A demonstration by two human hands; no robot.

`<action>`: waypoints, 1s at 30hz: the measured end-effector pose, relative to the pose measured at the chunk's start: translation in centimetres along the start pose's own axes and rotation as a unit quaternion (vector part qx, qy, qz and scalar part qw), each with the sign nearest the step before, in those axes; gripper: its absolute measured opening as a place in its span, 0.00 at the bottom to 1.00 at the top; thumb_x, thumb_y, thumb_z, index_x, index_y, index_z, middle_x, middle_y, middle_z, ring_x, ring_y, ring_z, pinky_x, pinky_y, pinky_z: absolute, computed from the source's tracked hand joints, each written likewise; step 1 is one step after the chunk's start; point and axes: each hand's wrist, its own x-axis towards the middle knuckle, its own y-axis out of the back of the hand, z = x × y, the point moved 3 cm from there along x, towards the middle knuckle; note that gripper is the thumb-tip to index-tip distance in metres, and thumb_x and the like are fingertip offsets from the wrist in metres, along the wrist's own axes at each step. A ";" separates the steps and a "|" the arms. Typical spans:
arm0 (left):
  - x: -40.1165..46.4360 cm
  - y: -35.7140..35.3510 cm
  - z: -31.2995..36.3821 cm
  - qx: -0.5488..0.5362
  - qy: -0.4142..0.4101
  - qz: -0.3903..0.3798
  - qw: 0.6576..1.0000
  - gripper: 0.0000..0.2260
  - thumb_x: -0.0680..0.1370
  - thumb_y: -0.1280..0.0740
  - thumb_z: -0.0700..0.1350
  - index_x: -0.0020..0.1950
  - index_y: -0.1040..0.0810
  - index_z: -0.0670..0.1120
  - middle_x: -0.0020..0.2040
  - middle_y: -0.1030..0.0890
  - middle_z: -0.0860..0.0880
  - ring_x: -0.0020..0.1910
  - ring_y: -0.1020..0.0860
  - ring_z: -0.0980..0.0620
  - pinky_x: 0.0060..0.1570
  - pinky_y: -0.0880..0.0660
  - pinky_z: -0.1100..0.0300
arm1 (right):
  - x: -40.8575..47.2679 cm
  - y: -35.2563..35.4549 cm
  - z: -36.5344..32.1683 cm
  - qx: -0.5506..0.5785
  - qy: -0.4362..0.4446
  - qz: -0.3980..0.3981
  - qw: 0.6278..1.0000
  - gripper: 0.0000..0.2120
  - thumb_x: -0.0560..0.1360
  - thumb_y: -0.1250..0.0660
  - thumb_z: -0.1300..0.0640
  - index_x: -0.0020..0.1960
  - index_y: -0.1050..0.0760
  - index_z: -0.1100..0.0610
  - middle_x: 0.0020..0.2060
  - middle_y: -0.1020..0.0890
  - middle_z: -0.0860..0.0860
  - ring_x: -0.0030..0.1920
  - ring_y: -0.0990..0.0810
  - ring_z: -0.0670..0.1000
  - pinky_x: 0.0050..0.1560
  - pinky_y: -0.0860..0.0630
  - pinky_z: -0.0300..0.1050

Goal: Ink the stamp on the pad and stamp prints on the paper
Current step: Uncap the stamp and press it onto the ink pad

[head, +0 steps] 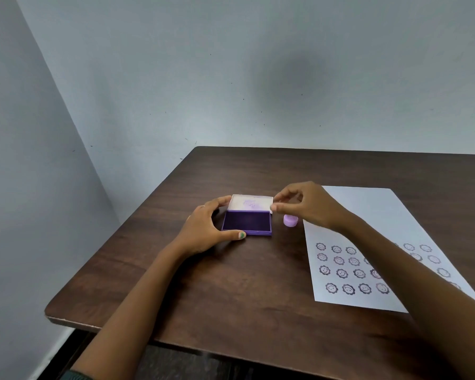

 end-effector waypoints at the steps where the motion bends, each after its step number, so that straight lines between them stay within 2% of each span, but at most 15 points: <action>1: -0.1 0.0 0.0 0.002 0.003 0.001 1.000 0.43 0.57 0.27 0.66 0.69 0.35 0.60 0.68 0.28 0.57 0.67 0.31 0.55 0.67 0.32 0.49 | -0.2 -0.2 0.1 -0.017 0.002 -0.003 1.000 0.14 0.69 0.29 0.50 0.51 0.20 0.55 0.44 0.18 0.48 0.40 0.23 0.43 0.39 0.30 0.33; 5: -0.3 0.1 -0.1 -0.004 0.011 0.009 1.000 0.40 0.58 0.27 0.67 0.68 0.34 0.62 0.68 0.28 0.57 0.66 0.31 0.56 0.66 0.31 0.51 | -1.1 -0.6 0.7 -0.039 0.003 0.006 0.999 0.12 0.70 0.29 0.57 0.52 0.20 0.57 0.49 0.18 0.52 0.39 0.26 0.42 0.38 0.34 0.30; 7: -0.5 0.0 0.1 -0.010 0.010 0.014 1.000 0.36 0.61 0.28 0.67 0.67 0.33 0.62 0.67 0.28 0.56 0.65 0.31 0.56 0.65 0.31 0.54 | -1.5 -0.5 1.2 -0.036 0.000 0.016 0.999 0.11 0.70 0.29 0.57 0.52 0.20 0.57 0.47 0.18 0.51 0.35 0.27 0.40 0.36 0.36 0.27; 9: -0.8 0.0 0.2 -0.027 0.006 0.025 0.999 0.30 0.66 0.29 0.64 0.66 0.31 0.61 0.67 0.28 0.56 0.65 0.30 0.56 0.62 0.31 0.59 | -1.8 -0.1 1.8 -0.018 -0.005 0.034 0.999 0.10 0.69 0.29 0.57 0.51 0.20 0.57 0.44 0.18 0.49 0.32 0.26 0.40 0.34 0.32 0.24; 11: -0.9 0.2 0.4 -0.036 0.004 0.049 0.998 0.27 0.70 0.31 0.62 0.67 0.30 0.59 0.67 0.27 0.56 0.64 0.30 0.57 0.61 0.31 0.60 | -2.2 0.5 2.2 0.046 -0.013 0.062 0.997 0.09 0.69 0.28 0.58 0.49 0.20 0.57 0.40 0.17 0.51 0.31 0.22 0.40 0.34 0.28 0.24; 13: -0.8 0.5 1.3 -0.025 -0.010 0.083 0.996 0.26 0.69 0.33 0.64 0.65 0.30 0.60 0.65 0.27 0.58 0.63 0.29 0.58 0.63 0.30 0.55 | -2.6 1.3 2.7 0.143 -0.031 0.103 0.984 0.09 0.70 0.29 0.58 0.49 0.20 0.59 0.38 0.17 0.54 0.31 0.20 0.41 0.32 0.24 0.29; 15: -0.4 0.4 3.5 -0.030 -0.045 0.093 0.994 0.23 0.71 0.33 0.60 0.64 0.28 0.59 0.64 0.26 0.60 0.62 0.29 0.60 0.64 0.32 0.59 | -2.8 2.2 3.0 0.252 -0.063 0.144 0.955 0.12 0.71 0.30 0.57 0.52 0.21 0.61 0.39 0.17 0.56 0.32 0.20 0.46 0.34 0.22 0.35; 17: 0.4 -0.4 6.7 -0.048 -0.086 0.067 0.993 0.19 0.74 0.31 0.54 0.64 0.27 0.56 0.63 0.25 0.59 0.61 0.28 0.61 0.59 0.33 0.72 | -2.9 2.5 3.3 0.360 -0.102 0.163 0.913 0.14 0.71 0.31 0.56 0.53 0.22 0.63 0.39 0.18 0.56 0.34 0.21 0.48 0.37 0.22 0.38; 18: 1.0 -0.9 8.3 -0.051 -0.107 0.050 0.992 0.18 0.74 0.31 0.52 0.64 0.26 0.55 0.62 0.25 0.58 0.60 0.27 0.61 0.56 0.34 0.74 | -3.0 2.5 3.4 0.406 -0.124 0.164 0.890 0.15 0.71 0.31 0.55 0.53 0.22 0.63 0.38 0.18 0.56 0.34 0.21 0.48 0.37 0.21 0.38; 21: 3.0 -2.8 12.1 -0.050 -0.163 0.003 0.985 0.18 0.73 0.30 0.53 0.62 0.25 0.56 0.62 0.24 0.58 0.59 0.26 0.62 0.54 0.32 0.72 | -3.1 2.5 3.5 0.524 -0.165 0.156 0.821 0.13 0.72 0.32 0.55 0.51 0.22 0.64 0.37 0.19 0.55 0.33 0.22 0.48 0.33 0.21 0.35; 23: 4.2 -4.3 13.2 -0.055 -0.184 0.004 0.981 0.18 0.72 0.29 0.53 0.61 0.24 0.55 0.60 0.22 0.58 0.57 0.25 0.61 0.55 0.29 0.67 | -3.0 2.7 3.5 0.575 -0.171 0.153 0.785 0.10 0.71 0.32 0.55 0.48 0.21 0.61 0.36 0.18 0.55 0.33 0.21 0.47 0.33 0.21 0.36; 26: 4.7 -6.0 13.5 -0.079 -0.219 0.044 0.972 0.18 0.72 0.29 0.50 0.61 0.23 0.50 0.58 0.20 0.54 0.54 0.22 0.58 0.55 0.25 0.62 | -2.8 2.8 3.5 0.623 -0.171 0.149 0.749 0.09 0.72 0.32 0.55 0.46 0.21 0.60 0.33 0.17 0.53 0.31 0.21 0.46 0.32 0.22 0.36; 28: 4.4 -6.7 13.2 -0.081 -0.242 0.083 0.963 0.17 0.72 0.29 0.47 0.60 0.22 0.48 0.56 0.20 0.53 0.52 0.21 0.58 0.54 0.25 0.66 | -2.7 2.7 3.5 0.637 -0.171 0.144 0.738 0.08 0.72 0.32 0.56 0.45 0.21 0.60 0.32 0.17 0.53 0.30 0.21 0.46 0.33 0.21 0.36; 30: 3.9 -7.0 12.7 -0.075 -0.254 0.126 0.956 0.16 0.72 0.28 0.45 0.59 0.21 0.46 0.55 0.19 0.53 0.51 0.20 0.58 0.52 0.26 0.70 | -2.6 2.3 3.4 0.630 -0.174 0.136 0.745 0.07 0.72 0.32 0.56 0.45 0.21 0.60 0.34 0.17 0.53 0.33 0.21 0.47 0.36 0.22 0.37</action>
